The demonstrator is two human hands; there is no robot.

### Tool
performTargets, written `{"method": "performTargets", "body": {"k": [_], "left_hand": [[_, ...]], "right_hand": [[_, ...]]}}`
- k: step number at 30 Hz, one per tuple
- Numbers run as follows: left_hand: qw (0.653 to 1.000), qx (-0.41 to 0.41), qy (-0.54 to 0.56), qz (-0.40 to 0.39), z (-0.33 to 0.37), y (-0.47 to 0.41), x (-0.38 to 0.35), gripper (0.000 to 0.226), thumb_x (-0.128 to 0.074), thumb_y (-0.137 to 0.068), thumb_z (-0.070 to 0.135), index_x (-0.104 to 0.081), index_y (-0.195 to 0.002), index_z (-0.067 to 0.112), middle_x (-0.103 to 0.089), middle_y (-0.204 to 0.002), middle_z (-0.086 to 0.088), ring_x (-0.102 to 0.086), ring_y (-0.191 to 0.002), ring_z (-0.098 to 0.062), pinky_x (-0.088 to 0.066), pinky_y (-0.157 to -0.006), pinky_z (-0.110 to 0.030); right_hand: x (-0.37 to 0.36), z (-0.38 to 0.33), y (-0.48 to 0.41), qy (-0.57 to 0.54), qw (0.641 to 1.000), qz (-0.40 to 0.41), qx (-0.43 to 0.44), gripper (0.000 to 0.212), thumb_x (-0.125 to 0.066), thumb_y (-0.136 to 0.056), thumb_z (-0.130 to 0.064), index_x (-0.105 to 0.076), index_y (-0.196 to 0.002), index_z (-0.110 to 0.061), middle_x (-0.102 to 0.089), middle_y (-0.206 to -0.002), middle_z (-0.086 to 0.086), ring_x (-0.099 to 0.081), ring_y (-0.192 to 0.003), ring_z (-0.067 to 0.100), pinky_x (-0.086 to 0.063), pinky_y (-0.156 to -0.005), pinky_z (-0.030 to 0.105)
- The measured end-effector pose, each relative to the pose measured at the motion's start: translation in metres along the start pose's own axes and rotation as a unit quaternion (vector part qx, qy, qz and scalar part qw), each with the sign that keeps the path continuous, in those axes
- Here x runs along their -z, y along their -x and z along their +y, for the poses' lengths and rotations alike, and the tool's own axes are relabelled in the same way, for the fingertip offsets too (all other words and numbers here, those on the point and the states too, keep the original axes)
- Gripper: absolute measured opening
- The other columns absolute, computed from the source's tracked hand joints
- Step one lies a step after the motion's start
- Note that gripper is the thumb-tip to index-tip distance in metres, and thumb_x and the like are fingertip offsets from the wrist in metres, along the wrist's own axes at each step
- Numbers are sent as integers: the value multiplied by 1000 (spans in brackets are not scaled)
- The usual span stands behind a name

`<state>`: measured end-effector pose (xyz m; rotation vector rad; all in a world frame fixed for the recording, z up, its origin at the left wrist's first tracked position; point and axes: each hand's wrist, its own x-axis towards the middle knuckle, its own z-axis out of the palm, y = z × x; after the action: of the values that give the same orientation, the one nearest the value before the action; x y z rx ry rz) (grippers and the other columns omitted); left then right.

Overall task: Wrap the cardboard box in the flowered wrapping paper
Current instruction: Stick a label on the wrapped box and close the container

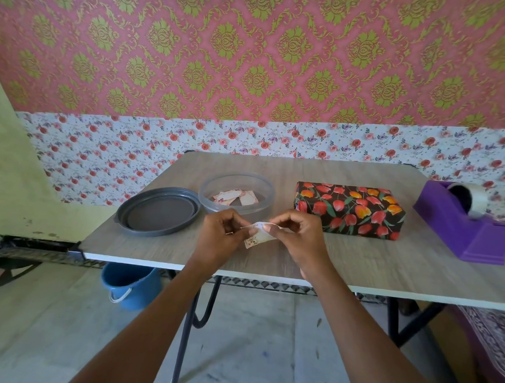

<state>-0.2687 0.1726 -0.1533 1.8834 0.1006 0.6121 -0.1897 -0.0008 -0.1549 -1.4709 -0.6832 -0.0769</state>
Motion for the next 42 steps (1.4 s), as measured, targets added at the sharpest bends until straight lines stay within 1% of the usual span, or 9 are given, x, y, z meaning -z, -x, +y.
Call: {"method": "performTargets", "body": {"k": [5, 10, 13, 19, 23, 26, 29, 33, 42], "left_hand": [[1000, -10, -19, 19, 2, -1, 0, 12, -82, -83, 14, -71, -84, 15, -74, -78, 10, -71, -75, -9, -57, -66, -23], [998, -36, -25, 34, 2, 0, 1, 16, -78, -83, -2, -74, -83, 14, -71, -84, 7, -68, -84, -11, -59, -79, -28], [998, -37, -3, 57, -1, 0, 3, 23, -74, -83, -10, -73, -73, 11, -70, -87, -1, -67, -88, -17, -59, -85, -33], [996, -47, 17, 71, -5, -2, 3, 35, -73, -83, -13, -72, -65, 17, -71, -85, 5, -69, -88, -18, -58, -81, -25], [994, -57, 63, 62, -5, -2, 2, 23, -69, -80, -22, -70, -69, -1, -76, -93, 0, -72, -95, -17, -61, -79, -30], [994, -57, 81, 54, -5, -1, 1, 15, -69, -80, -22, -69, -75, -7, -78, -96, -5, -73, -99, -18, -58, -80, -24], [987, -41, 145, 49, -4, 0, 3, 16, -65, -78, -21, -68, -88, -9, -77, -98, -13, -73, -99, -26, -59, -82, -30], [987, -40, 149, 51, -1, 0, 3, 14, -79, -83, 1, -74, -95, -2, -77, -96, -12, -75, -95, -28, -60, -88, -38], [993, -29, 102, 41, -2, 0, 3, 13, -80, -83, 3, -77, -96, 2, -77, -90, -10, -75, -87, -29, -61, -88, -44]], "right_hand": [[-1, -2, 2, 24, 999, 19, 38, 15, -86, -76, 2, -81, -83, -10, -77, -82, 2, -74, -80, 23, -61, -76, 40], [0, 1, 3, 52, 993, 40, 98, 20, -86, -70, 10, -72, -69, -3, -73, -83, 6, -71, -79, 21, -59, -71, 31], [1, 6, 1, 90, 989, 58, 106, 28, -86, -67, 14, -65, -63, -3, -68, -87, 7, -66, -84, 20, -59, -73, 36], [3, 9, -1, 114, 982, 77, 130, 27, -90, -63, 10, -64, -62, 0, -67, -88, 7, -65, -86, 15, -57, -74, 36], [3, 11, -1, 122, 981, 71, 130, 25, -90, -64, 10, -66, -63, 3, -68, -88, 7, -66, -85, 17, -57, -71, 33], [2, 11, -1, 125, 983, 63, 117, 22, -88, -66, 10, -69, -65, 0, -70, -91, 4, -68, -89, 13, -58, -72, 28], [1, 9, 0, 124, 987, 54, 89, 20, -84, -70, 13, -72, -67, -3, -72, -94, 0, -69, -92, 11, -56, -72, 23], [0, 4, 1, 106, 991, 51, 62, 16, -89, -70, 3, -75, -71, -4, -71, -96, -1, -67, -90, 10, -52, -70, 16], [-2, -2, 1, 84, 995, 46, 16, 15, -80, -81, 4, -78, -83, -11, -77, -91, -4, -72, -90, 11, -60, -80, 33]]}}
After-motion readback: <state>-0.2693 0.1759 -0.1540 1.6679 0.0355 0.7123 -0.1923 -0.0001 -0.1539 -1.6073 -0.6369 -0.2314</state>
